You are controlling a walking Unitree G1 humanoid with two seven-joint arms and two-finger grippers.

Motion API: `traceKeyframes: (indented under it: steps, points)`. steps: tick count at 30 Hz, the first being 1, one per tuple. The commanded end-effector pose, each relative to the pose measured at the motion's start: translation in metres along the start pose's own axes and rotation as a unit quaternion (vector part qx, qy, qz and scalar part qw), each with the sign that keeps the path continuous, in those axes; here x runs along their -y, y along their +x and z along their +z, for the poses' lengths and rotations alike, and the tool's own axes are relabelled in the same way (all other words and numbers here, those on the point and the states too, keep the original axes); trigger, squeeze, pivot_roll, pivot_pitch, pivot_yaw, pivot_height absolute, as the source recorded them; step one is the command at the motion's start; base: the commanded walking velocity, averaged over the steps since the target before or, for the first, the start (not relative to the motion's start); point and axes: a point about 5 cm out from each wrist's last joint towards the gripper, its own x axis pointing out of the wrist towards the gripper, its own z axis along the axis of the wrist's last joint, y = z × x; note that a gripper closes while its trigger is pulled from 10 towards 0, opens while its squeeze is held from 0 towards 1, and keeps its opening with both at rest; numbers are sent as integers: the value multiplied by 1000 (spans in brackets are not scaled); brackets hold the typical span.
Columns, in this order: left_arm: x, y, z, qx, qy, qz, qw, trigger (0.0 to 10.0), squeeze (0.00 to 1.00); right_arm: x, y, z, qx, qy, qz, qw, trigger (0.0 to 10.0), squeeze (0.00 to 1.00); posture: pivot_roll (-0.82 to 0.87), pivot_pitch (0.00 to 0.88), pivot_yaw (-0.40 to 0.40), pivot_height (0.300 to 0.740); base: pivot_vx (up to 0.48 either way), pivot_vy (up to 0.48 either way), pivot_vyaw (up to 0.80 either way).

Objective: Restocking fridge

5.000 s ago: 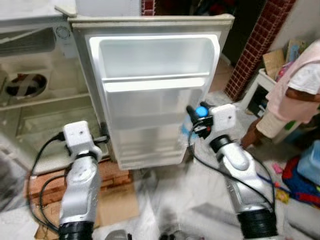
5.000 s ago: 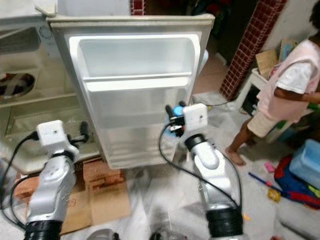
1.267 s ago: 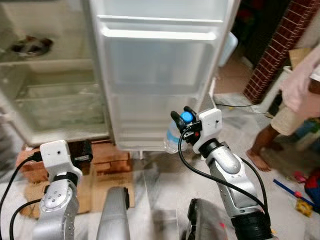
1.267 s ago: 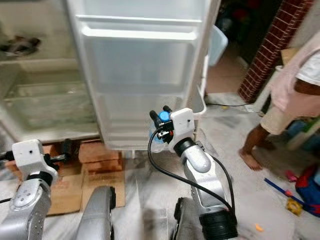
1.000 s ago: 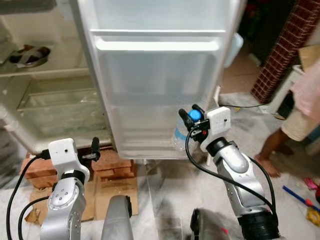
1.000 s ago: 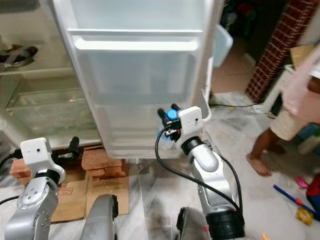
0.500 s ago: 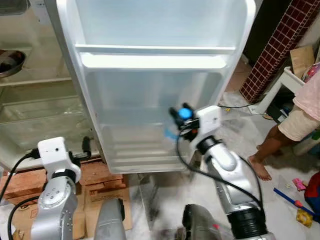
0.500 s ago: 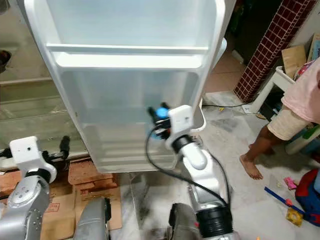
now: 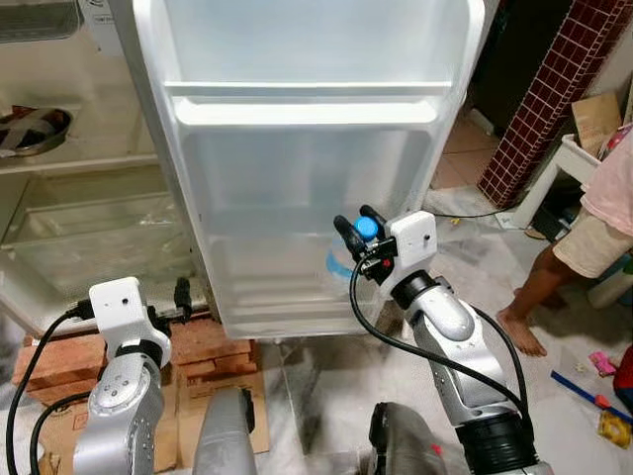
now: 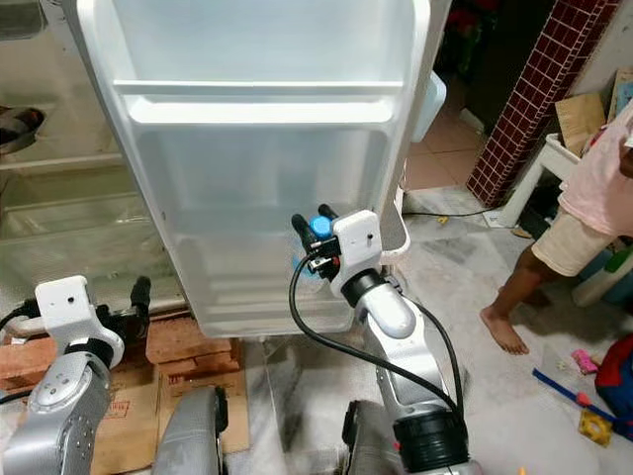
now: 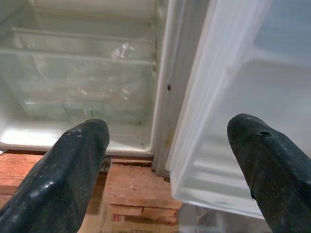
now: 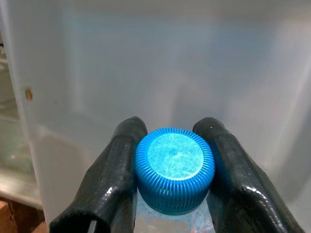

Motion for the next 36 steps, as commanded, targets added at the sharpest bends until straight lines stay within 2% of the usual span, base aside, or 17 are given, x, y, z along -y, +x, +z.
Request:
traceKeyframes:
  steps: [1,6,11,15,19,20,22,25,27,31,34,36]
  points:
    - [-2,-1,-2,-7,1,3,1000,10000,0,-1,1,3,10,-4,2,1000,10000,0,51,0,-25,548,0,0,0]
    - [-1,-1,0,-1,2,3,1000,10000,0,-2,1,3,16,7,6,1000,10000,0,55,0,-25,508,0,0,0]
    - [-2,0,6,14,12,4,1000,10000,0,-3,-1,2,14,-3,13,1000,10000,0,57,0,-27,508,0,0,0]
    - [-8,5,13,27,19,15,999,10000,0,-9,1,3,20,-16,33,999,10000,0,62,12,-28,508,0,0,0]
    - [-12,7,17,34,22,22,999,10000,0,-14,9,4,27,-31,49,998,10000,0,70,27,-31,508,0,0,0]
    - [-12,5,18,38,24,20,999,10000,0,-17,14,4,33,-51,52,997,10000,0,84,46,-32,508,0,0,0]
    - [-10,4,19,41,27,17,999,10000,0,-18,18,4,37,-60,54,996,10000,0,86,49,-31,508,0,0,0]
    - [-3,-3,21,49,40,-3,998,10000,0,-19,32,2,34,-68,52,996,10000,0,101,69,-27,508,0,0,0]
    - [1,-8,20,48,46,-13,998,10000,0,-19,40,2,37,-90,48,994,10000,0,114,90,-22,508,0,0,0]
    - [2,-13,19,48,52,-20,997,10000,0,-19,48,2,45,-110,42,992,10000,0,129,105,-23,508,0,0,0]
    - [0,-19,19,47,56,-22,997,10000,0,-19,55,5,61,-149,35,986,10000,0,147,122,-26,508,0,0,0]
    - [-1,-23,21,47,59,-22,997,10000,0,-16,63,15,84,-156,34,984,10000,0,170,137,-28,508,0,0,0]
